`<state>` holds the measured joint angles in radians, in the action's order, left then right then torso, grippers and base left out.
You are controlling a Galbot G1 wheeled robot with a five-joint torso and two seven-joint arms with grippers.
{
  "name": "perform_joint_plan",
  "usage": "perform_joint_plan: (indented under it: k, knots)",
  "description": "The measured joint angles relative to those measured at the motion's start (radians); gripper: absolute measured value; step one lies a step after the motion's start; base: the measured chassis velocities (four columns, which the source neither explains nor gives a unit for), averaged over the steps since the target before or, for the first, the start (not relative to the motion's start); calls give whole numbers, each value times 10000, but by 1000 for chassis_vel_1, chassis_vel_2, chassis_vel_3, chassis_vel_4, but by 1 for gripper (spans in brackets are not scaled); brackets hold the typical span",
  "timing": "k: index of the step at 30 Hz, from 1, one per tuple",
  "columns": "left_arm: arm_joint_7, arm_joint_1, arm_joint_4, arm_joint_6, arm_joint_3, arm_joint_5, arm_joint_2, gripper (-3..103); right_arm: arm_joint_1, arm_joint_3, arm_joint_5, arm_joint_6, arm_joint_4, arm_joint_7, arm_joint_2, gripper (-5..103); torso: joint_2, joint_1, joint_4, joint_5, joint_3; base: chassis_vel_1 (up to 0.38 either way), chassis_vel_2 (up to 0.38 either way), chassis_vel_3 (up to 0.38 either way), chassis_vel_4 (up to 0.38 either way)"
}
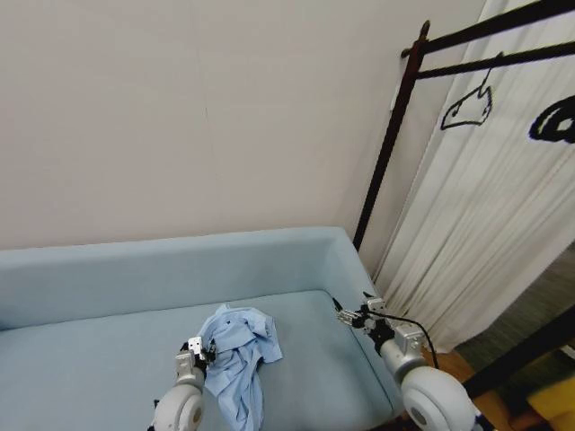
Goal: Pick up the clothes from the sofa and hang them on the clothes hanger.
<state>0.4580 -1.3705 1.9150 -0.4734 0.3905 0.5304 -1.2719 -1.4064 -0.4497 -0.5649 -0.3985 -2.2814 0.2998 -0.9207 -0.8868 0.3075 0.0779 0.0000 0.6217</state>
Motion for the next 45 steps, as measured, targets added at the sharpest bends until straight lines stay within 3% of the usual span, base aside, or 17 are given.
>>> perform_joint_plan:
  k: [6,14,18,22,23,27,31,35,45]
  knots:
    - [43,-51,34,34,13,8,36,3,64,187,-143,-4,55,-1,-93,100,0,0,0,0,0,0,0,0,0]
    - [43,-166,204,234,21,-124,116,3,792,1145,-980,-240,473,279,152,100,0,0,1,-1,0,0,0,0,0]
    - [40,-208,308,247,30,-136,213,3,1958,2252,-2017,-505,999,885,257,100,0,0,1,-1,1,0,0,0,0]
    - [45,-211,333,247,35,-162,275,3,3698,3921,-3847,-736,1919,1727,155,100,0,1,-2,-2,2,0,0,0,0]
    - [45,-211,333,247,35,-162,275,3,3698,3921,-3847,-736,1919,1727,155,100,0,1,-2,-2,2,0,0,0,0]
    - [48,-237,332,262,34,-255,285,3,5226,5345,-5660,-960,3164,2364,-581,100,0,1,1,-2,2,0,0,0,0]
    - [41,-287,332,345,77,-351,285,3,6157,5965,-6568,-1045,4115,2811,-1326,100,0,2,-1,-4,3,0,0,0,0]
    - [-36,-340,340,454,173,-462,285,3,6793,6344,-7255,-1120,4913,3185,-1905,100,1,2,-1,-4,2,0,0,0,0]
    - [-186,-363,333,562,328,-509,302,3,7390,6724,-7694,-1150,6894,3553,-2875,100,1,2,1,-2,2,0,0,0,0]
